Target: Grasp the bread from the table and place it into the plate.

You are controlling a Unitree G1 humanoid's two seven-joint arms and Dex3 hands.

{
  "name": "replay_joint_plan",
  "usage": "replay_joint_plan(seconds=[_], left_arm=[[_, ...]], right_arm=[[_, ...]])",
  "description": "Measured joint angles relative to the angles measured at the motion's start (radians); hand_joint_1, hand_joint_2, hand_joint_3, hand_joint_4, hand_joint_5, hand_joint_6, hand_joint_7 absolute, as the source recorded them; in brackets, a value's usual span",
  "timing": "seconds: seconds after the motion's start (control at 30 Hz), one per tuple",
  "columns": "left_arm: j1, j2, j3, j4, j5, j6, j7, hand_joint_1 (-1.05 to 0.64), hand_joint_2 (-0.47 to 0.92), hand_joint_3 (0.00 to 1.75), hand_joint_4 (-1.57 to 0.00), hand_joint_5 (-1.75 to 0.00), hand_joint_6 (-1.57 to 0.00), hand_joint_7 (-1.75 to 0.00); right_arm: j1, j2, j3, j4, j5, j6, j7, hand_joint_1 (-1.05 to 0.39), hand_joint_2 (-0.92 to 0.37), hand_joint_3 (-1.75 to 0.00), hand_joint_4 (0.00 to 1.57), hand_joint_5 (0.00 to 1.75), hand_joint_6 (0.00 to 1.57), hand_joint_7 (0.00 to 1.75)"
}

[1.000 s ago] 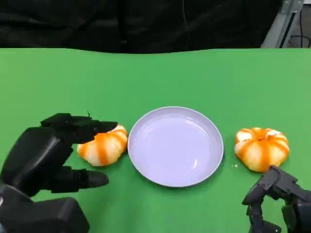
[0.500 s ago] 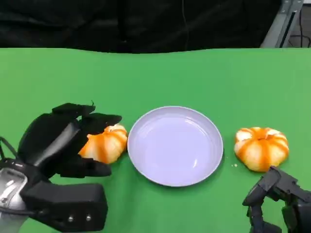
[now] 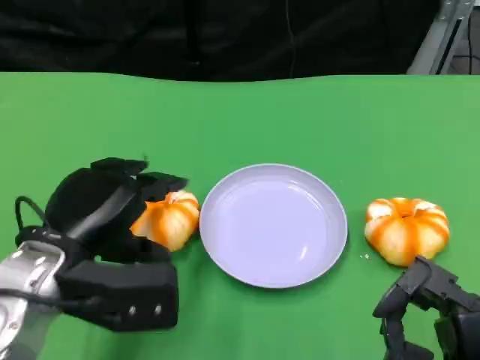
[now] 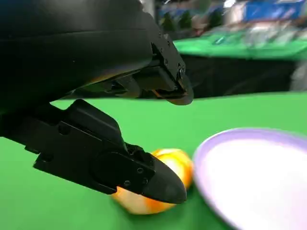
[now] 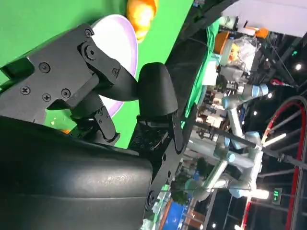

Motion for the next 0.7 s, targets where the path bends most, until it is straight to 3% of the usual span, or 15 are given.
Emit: replay_joint_plan(seconds=[0.33,0.7], left_arm=[[-0.033,-0.003,-0.049,0.054,0.004,0.037,0.007,-0.89,0.87,0.0,-0.42,-0.04,-0.57,0.0],[-0.203,-0.117,-0.166,0.519,0.0,0.063,0.2,-0.9,0.89,0.0,-0.43,-0.02,-0.6,-0.01]], right_arm=[[0.002,0.0,-0.001,-0.011,-0.001,0.0,-0.001,-0.11,-0.5,-1.23,0.84,1.75,0.76,1.51],[0.003,0.003,0.003,-0.018,-0.006,0.007,-0.009,-0.11,-0.49,-1.25,0.85,1.75,0.76,1.52]])
